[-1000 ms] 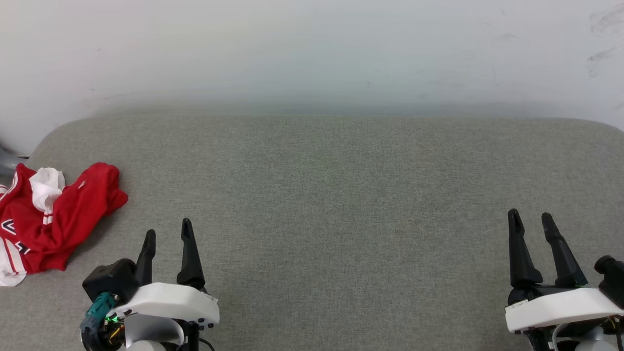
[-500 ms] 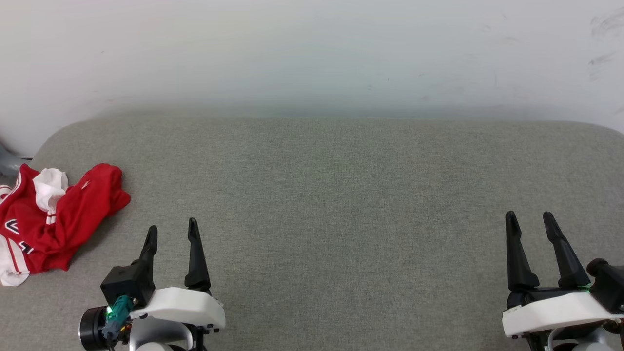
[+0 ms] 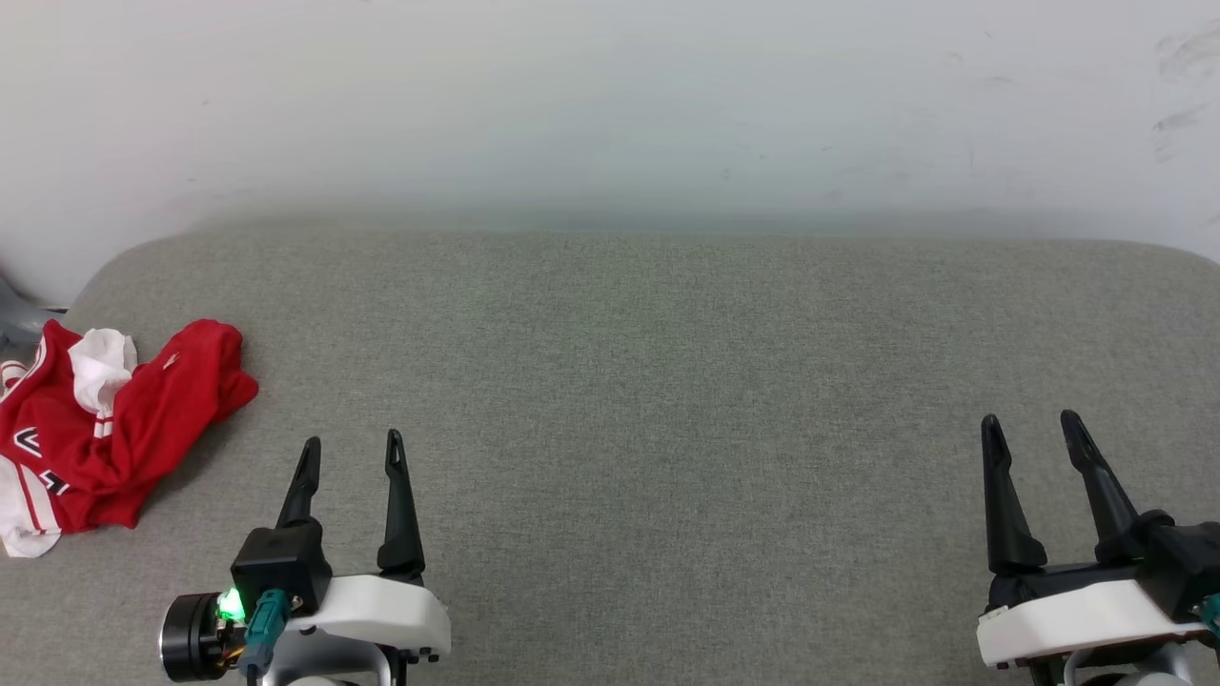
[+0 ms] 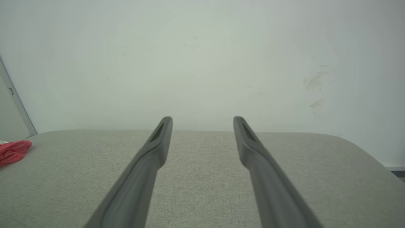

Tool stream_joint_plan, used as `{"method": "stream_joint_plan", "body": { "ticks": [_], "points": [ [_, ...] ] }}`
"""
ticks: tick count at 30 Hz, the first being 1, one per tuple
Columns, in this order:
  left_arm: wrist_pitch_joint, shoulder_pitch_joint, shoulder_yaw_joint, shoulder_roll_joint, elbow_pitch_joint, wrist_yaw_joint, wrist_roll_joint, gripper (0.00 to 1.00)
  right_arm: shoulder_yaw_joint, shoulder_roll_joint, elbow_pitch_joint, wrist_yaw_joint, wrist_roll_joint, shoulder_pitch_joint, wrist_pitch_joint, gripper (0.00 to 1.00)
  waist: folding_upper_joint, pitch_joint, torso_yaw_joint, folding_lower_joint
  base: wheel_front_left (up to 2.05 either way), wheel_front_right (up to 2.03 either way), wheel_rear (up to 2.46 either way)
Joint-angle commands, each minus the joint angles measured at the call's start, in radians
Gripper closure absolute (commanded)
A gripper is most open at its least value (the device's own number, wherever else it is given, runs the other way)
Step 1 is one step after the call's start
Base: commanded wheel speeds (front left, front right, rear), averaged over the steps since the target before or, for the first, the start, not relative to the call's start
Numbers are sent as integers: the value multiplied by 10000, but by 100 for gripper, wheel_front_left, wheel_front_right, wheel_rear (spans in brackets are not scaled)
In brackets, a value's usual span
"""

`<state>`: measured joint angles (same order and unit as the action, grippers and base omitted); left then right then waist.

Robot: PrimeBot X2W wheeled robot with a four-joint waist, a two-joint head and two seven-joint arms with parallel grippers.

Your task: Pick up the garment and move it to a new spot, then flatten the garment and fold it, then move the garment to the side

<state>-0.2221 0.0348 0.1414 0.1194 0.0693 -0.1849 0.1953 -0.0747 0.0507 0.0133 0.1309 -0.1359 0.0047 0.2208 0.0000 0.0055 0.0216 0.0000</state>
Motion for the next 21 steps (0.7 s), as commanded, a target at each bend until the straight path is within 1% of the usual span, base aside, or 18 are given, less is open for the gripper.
{"method": "stream_joint_plan", "body": {
  "ticks": [1, 12, 21],
  "points": [
    [-72, -50, 14, 42, -26, 23, -221, 0, 19, -6, -108, -3, 223, 76, 84, 0, 0, 6, -2, 0, 0, 0, 0],
    [-290, -89, -2, -85, 166, 326, -969, 0, -26, -8, -109, -4, 834, 154, 282, 0, 0, 65, -2, 0, 0, 0, 0],
    [-447, -141, -196, -240, 287, 597, -1492, 0, -76, -9, 41, -5, 776, 206, 456, 0, 0, 72, 19, 0, 0, 0, 0]
  ]
}}
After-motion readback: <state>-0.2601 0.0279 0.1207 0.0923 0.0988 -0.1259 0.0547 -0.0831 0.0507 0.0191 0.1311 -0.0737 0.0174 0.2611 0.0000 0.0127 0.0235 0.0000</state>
